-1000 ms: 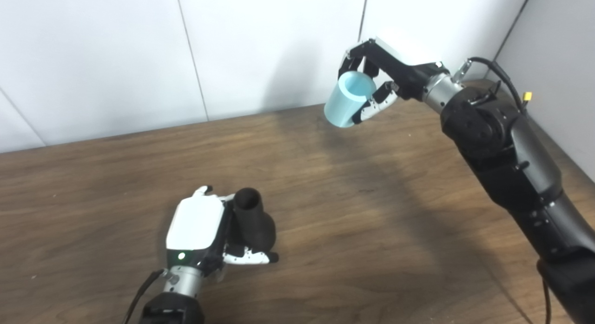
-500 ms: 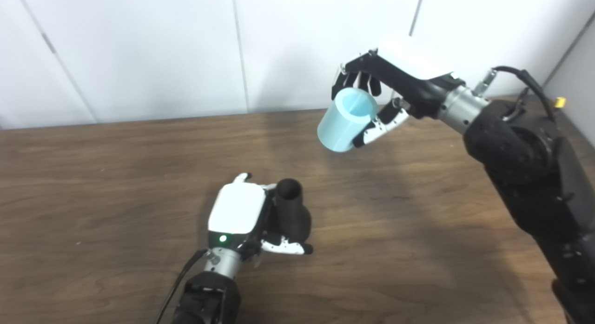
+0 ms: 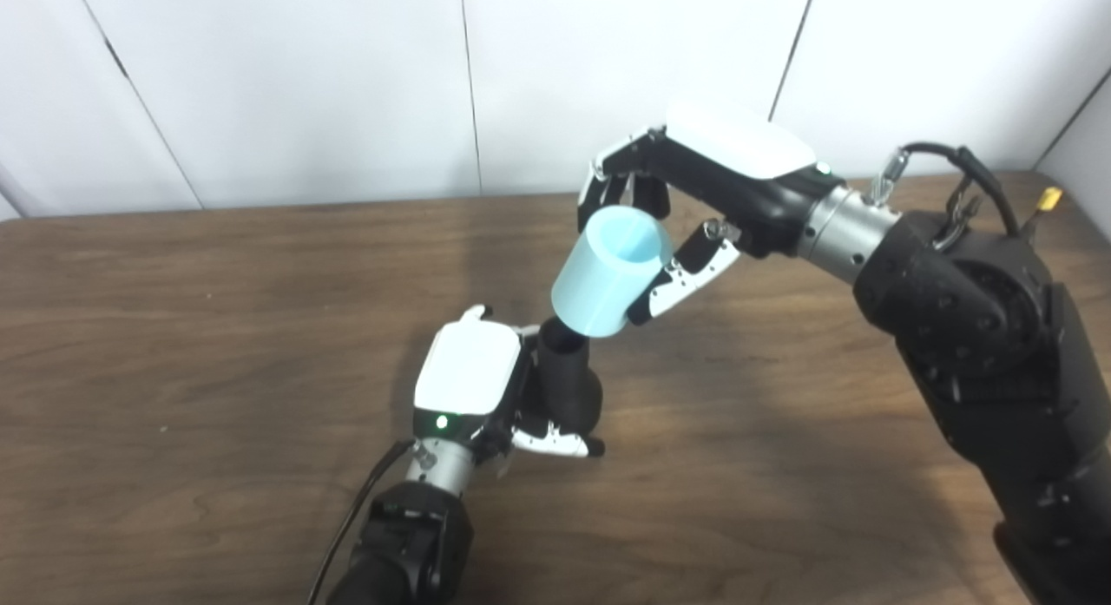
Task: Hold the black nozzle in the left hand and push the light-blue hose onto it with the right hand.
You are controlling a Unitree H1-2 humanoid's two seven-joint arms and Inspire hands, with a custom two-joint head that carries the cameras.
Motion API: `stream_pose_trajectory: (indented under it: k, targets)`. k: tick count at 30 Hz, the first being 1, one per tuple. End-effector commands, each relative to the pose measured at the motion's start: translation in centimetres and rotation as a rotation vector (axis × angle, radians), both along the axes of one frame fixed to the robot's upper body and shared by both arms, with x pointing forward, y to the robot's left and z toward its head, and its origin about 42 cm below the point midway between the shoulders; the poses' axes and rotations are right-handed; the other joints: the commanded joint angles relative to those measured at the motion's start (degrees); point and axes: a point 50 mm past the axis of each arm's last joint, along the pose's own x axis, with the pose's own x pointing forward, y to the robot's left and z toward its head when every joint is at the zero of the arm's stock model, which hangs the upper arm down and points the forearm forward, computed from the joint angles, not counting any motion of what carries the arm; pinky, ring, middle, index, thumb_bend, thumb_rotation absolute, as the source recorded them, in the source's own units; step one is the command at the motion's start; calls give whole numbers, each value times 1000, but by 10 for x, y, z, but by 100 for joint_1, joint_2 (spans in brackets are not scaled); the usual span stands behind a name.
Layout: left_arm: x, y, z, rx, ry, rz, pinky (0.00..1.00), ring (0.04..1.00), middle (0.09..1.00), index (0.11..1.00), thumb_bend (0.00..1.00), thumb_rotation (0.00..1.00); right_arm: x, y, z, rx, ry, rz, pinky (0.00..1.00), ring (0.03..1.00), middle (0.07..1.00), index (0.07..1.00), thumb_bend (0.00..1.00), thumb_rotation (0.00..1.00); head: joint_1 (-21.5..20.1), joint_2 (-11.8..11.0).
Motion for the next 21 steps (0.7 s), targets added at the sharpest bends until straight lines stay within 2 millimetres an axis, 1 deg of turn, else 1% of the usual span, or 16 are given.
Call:
stream_pose_trajectory:
  k: [1, 12, 21]
  targets:
    - [-1, -12, -4, 13, 26, -32, 869, 619, 520, 466, 522, 0, -4, 1, 17, 9, -73, 26, 353, 376, 485, 509, 517, 0, 2, 4]
    - [-1, -16, -2, 2, 29, -33, 873, 625, 529, 457, 520, 0, -1, 4, 8, 0, -39, 40, 375, 391, 505, 494, 518, 0, 45, 60]
    - [-2, -18, -1, -5, 25, -29, 880, 624, 529, 457, 520, 0, 7, 1, -1, -35, -15, 28, 370, 388, 492, 507, 517, 0, 69, 77]
